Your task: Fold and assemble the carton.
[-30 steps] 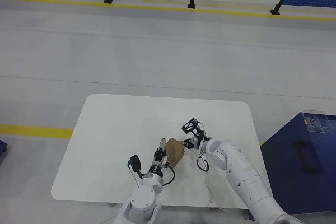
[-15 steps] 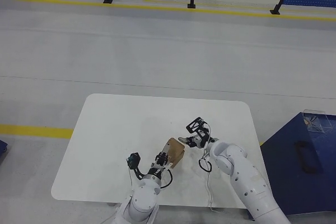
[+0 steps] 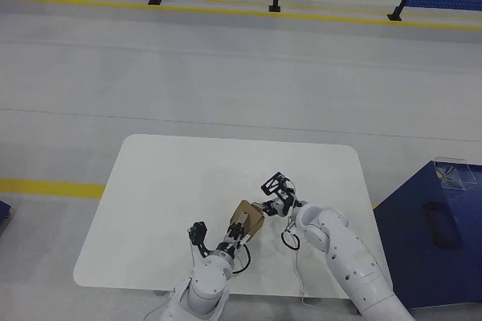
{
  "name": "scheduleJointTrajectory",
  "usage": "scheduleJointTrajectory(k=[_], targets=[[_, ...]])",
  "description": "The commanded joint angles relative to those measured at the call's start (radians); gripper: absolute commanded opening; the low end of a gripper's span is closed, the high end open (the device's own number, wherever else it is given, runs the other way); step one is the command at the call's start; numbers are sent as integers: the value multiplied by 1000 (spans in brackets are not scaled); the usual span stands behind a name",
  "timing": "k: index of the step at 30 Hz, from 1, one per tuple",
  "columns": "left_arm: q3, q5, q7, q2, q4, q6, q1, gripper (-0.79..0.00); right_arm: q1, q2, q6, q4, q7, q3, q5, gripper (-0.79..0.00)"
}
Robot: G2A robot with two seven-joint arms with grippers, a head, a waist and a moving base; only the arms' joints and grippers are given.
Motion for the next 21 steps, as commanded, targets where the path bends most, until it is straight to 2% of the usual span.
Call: scheduleJointTrajectory(k=[1,5,7,13,21], targets=[[0,-2,7,0,-3,-3,3,-123,1,-1,-5,5,-6,-3,3,0],[-1,-10,17,-1,-3,8,3,-160,3,-3,-15,13,-12,-8,6,0],[1,-13,17,-1,1,18,0,-222,5,-4,-13,17,-12,-11,5,0],[8,-13,22,-2,12,29,-9,-197,9,-8,-13,30,-11,-23,10,0],[18,-5,26,-4,40,55,-27,-256,20,-12,-10,52,-7,-29,15,0]])
